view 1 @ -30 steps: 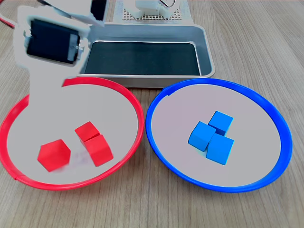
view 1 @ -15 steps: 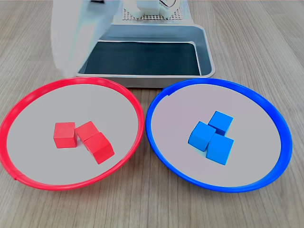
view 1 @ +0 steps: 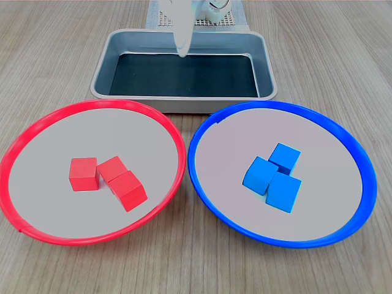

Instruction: Resolve any anomalies and move all blocks to matching dishes

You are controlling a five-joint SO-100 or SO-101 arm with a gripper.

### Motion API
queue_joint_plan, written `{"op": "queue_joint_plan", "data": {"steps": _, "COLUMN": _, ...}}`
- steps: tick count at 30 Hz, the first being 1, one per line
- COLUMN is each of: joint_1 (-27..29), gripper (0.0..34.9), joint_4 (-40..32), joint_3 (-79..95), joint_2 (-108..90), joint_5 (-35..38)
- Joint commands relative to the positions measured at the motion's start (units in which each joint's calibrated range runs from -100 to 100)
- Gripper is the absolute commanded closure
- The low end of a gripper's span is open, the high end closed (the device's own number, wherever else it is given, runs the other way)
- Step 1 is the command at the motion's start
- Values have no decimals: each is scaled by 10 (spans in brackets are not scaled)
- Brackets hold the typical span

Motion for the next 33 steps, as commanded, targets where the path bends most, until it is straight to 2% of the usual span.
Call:
{"op": "queue_joint_plan", "data": {"steps": 1, "joint_1": -10, "gripper": 348, "joint_4": 109, "joint_3": 3, "joint_2": -83, "joint_5": 7}}
{"op": "queue_joint_plan", "data": {"steps": 2, "joint_1": -15, "gripper": 348, "joint_4": 144, "joint_3": 3, "joint_2": -106, "joint_5": 6}}
{"op": "queue_joint_plan", "data": {"steps": 4, "joint_1": -30, "gripper": 348, "joint_4": 261, "joint_3": 3, "joint_2": -188, "joint_5": 1}}
{"op": "queue_joint_plan", "data": {"steps": 7, "joint_1": -41, "gripper": 347, "joint_4": 331, "joint_3": 3, "joint_2": -247, "joint_5": 1}}
{"op": "queue_joint_plan", "data": {"steps": 33, "joint_1": -31, "gripper": 346, "joint_4": 332, "joint_3": 3, "joint_2": -248, "joint_5": -3}}
